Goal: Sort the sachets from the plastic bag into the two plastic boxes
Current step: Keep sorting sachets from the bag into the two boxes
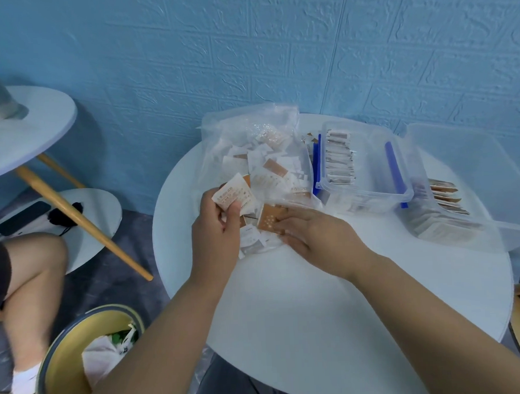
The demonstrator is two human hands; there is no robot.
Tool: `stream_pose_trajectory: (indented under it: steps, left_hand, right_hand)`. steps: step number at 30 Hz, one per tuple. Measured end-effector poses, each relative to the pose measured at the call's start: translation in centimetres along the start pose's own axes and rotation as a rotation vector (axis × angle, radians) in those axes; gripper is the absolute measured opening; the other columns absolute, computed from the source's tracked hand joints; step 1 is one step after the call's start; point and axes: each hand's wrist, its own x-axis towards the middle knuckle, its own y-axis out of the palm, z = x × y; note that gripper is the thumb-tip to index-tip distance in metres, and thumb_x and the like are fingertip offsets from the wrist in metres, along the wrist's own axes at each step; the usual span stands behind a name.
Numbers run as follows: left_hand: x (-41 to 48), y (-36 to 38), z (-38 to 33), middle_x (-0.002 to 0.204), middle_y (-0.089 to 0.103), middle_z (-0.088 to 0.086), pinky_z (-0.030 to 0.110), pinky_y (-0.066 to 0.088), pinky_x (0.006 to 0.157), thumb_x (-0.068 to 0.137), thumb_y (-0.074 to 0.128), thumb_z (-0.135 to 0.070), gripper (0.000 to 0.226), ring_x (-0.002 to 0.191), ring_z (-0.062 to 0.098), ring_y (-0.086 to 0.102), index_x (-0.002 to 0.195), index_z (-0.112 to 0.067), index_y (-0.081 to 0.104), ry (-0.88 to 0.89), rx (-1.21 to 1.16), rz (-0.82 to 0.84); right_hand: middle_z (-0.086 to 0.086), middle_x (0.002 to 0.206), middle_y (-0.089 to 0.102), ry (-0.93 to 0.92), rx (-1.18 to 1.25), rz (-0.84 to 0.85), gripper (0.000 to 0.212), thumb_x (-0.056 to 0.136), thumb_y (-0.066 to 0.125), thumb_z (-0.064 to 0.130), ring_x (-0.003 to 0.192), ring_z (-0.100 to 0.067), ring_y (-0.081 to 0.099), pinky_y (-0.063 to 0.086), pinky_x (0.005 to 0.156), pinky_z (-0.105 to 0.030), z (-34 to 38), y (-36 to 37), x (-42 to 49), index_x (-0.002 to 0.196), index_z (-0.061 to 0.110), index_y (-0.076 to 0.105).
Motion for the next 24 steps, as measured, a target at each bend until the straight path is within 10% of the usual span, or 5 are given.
stream_pose_trajectory:
  steps: [10, 20, 24]
  left_hand:
    - [-1.8, 2.2, 0.2, 0.118, 0.060, 0.009, 0.034, 0.052, 0.085, 0.096, 0.045, -0.015, 0.028, 0.105, 0.023, 0.059, 0.124, -0.009, 0.044, 0.034, 0.060, 0.047]
    - [-2.0, 2.0, 0.5, 0.124, 0.057, 0.010, 0.003, 0.043, 0.072, 0.096, 0.044, -0.016, 0.030, 0.111, 0.023, 0.056, 0.125, -0.008, 0.043, 0.033, 0.079, 0.033]
    - [-2.0, 2.1, 0.4, 0.127, 0.055, 0.009, 0.013, 0.045, 0.078, 0.096, 0.044, -0.018, 0.032, 0.115, 0.023, 0.055, 0.127, -0.009, 0.041, 0.049, 0.090, 0.036]
  right_hand:
    - [0.008, 0.136, 0.049, 0.215, 0.084, -0.020, 0.064, 0.073, 0.072, 0.046, 0.124, -0.019, 0.042, 0.029, 0.104, -0.026, 0.1, 1.0, 0.5, 0.130, 0.023, 0.052]
    - [0.006, 0.137, 0.043, 0.179, -0.015, 0.061, 0.068, 0.076, 0.064, 0.055, 0.125, -0.022, 0.036, 0.030, 0.106, -0.031, 0.6, 1.3, 1.3, 0.135, 0.026, 0.046]
    - [-0.001, 0.129, 0.051, 0.134, -0.003, -0.015, 0.064, 0.075, 0.069, 0.049, 0.124, -0.025, 0.039, 0.032, 0.104, -0.033, 0.4, 1.6, 1.1, 0.131, 0.022, 0.052]
